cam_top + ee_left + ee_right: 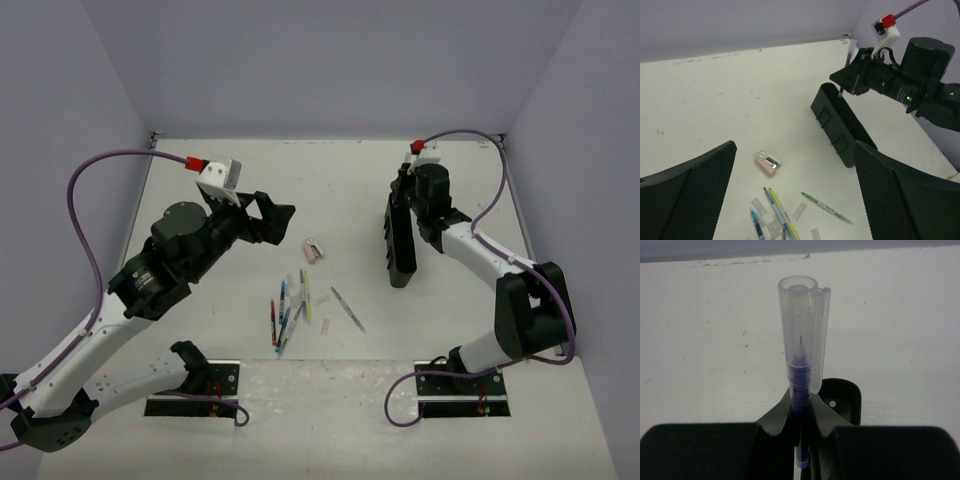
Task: Sort the stationery into containers
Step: Place the pen in the storage box.
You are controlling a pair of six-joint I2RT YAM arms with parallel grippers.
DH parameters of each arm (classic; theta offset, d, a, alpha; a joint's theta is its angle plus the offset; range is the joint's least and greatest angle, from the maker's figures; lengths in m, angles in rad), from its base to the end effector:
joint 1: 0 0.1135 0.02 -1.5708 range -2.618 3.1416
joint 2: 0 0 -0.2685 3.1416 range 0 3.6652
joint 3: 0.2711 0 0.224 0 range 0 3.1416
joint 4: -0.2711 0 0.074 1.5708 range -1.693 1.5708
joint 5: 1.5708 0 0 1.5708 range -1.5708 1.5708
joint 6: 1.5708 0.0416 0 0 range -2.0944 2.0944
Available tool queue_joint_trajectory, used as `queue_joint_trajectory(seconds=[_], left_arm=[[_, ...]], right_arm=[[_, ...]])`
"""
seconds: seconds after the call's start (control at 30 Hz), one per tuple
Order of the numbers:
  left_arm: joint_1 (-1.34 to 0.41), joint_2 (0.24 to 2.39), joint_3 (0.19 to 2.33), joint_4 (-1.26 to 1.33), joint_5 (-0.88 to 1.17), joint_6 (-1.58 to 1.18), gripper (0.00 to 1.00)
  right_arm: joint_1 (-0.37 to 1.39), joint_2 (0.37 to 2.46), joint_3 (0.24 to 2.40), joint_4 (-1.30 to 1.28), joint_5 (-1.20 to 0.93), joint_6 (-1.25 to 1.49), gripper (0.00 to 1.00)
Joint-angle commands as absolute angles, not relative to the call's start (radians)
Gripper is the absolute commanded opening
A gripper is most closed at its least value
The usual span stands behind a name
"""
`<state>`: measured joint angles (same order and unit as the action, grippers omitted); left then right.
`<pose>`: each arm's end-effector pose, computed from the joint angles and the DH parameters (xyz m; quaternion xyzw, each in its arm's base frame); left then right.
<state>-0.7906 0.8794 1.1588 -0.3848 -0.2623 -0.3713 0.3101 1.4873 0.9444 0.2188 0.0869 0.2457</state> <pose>0.1155 -0.1013 0.4255 0.0678 0.7391 -0.2827 0.6077 0.3085 0.0951 0.2842 -0.0008 0.8116 0.1261 0.5705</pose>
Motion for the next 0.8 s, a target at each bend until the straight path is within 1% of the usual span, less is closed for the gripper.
queue_joint_trajectory(seconds=[0.0, 0.27, 0.43, 0.77], left_arm=[[-0.788, 0.817, 1.134, -0.427, -0.287, -0.328, 1.00], [-0.788, 0.779, 1.063, -0.471, -0.271, -0.308, 1.00], [-0.788, 0.746, 1.013, -0.491, -0.285, -0.317, 1.00], [-0.788, 0.725, 1.021, -0.514, -0.309, -0.288, 1.00]], right_arm=[[0.291, 1.520, 0.986, 0.286, 0.123, 0.245, 0.03], [0.273, 1.531, 0.970, 0.298, 0.129, 0.234, 0.06], [0.264, 1.529, 0.974, 0.273, 0.120, 0.238, 0.16], [0.264, 1.513, 0.965, 0.242, 0.110, 0.238, 0.18]])
